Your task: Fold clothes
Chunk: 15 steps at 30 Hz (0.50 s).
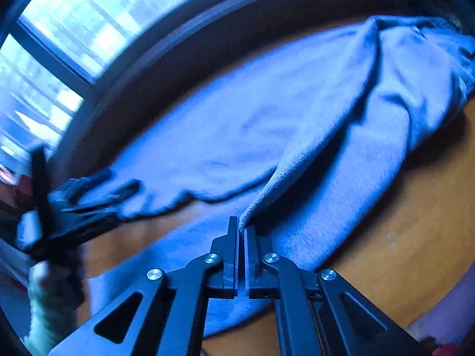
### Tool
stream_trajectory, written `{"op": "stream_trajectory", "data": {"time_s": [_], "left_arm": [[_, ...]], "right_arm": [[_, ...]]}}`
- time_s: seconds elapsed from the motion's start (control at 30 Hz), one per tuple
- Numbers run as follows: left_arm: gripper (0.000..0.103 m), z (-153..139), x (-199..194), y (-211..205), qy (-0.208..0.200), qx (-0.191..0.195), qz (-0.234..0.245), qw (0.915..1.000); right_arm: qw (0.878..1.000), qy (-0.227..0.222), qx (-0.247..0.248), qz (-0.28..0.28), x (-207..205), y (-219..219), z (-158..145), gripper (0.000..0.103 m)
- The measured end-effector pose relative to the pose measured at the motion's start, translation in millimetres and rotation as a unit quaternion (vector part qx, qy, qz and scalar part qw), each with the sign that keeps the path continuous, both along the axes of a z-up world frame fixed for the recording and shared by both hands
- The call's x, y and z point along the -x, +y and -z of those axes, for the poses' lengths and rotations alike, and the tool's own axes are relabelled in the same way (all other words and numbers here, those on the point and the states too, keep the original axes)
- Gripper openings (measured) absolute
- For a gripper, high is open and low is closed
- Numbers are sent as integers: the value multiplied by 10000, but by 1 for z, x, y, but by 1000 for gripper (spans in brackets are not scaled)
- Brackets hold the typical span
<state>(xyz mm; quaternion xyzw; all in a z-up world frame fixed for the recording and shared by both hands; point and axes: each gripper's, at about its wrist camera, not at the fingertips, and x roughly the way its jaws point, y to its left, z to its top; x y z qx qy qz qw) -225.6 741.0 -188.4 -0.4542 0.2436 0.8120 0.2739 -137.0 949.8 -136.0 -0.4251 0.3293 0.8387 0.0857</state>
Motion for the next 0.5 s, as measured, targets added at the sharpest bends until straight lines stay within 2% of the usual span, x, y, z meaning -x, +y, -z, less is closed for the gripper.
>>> {"op": "stream_trajectory", "data": {"time_s": [0.07, 0.13, 0.23, 0.27, 0.37, 0.5], "left_arm": [[79, 9, 10, -1, 0, 121, -68, 9999], [82, 12, 19, -7, -150, -79, -162, 9997], [84, 18, 32, -19, -677, -460, -377, 9959], [87, 18, 31, -18, -655, -447, -350, 9962], [90, 20, 28, -17, -553, -414, -270, 9972], [94, 23, 25, -15, -603, -463, -315, 9966]], "right_arm": [[9990, 421, 17, -144, 3, 2, -19, 3], [9960, 829, -103, -327, 12, 5, -42, 3], [9879, 1389, -310, -615, 37, 12, -74, 3], [9853, 1512, -338, -724, 49, 14, -82, 3], [9808, 1579, -406, -1070, 90, 18, -83, 3], [9826, 1138, -308, -1434, 145, 25, -44, 3]]}}
